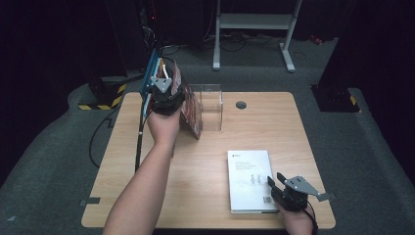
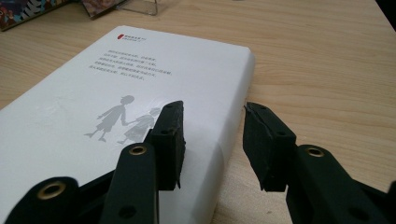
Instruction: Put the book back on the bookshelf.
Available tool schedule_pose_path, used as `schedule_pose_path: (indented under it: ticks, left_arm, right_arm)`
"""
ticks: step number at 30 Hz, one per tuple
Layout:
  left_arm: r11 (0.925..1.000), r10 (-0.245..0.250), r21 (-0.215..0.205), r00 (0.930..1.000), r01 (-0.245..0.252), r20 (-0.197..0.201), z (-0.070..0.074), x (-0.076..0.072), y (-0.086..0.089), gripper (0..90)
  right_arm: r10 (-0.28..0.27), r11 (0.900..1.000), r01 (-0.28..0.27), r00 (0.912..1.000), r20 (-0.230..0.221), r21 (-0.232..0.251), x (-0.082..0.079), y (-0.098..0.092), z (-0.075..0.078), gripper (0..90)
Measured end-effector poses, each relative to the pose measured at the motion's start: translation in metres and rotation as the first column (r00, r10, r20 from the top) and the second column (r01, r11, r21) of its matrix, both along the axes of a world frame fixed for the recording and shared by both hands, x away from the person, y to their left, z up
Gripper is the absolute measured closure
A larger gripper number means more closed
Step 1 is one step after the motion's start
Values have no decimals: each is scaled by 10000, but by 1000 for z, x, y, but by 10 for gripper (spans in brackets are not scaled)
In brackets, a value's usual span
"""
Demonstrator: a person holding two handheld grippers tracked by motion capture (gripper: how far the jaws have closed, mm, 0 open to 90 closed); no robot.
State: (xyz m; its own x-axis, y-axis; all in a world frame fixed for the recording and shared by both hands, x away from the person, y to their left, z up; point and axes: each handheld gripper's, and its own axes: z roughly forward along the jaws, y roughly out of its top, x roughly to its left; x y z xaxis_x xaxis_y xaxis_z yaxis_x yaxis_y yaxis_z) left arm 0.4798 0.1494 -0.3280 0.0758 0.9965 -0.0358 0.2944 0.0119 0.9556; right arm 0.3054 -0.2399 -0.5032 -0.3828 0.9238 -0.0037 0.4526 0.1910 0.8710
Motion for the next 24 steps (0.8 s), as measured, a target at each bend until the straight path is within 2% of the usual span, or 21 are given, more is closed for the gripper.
schedule_pose_path:
  ticks: [15,24]
  left_arm:
    - [10000,30,8,9999,-30,134,3,-1,-2,536]
    - [9999,-101,25,9997,100,223,10,-1,-1,550]
  right_arm:
    - [-9,10000,9,10000,28,-21,0,0,0,585]
    - [-25,10000,25,10000,14,-5,0,0,0,585]
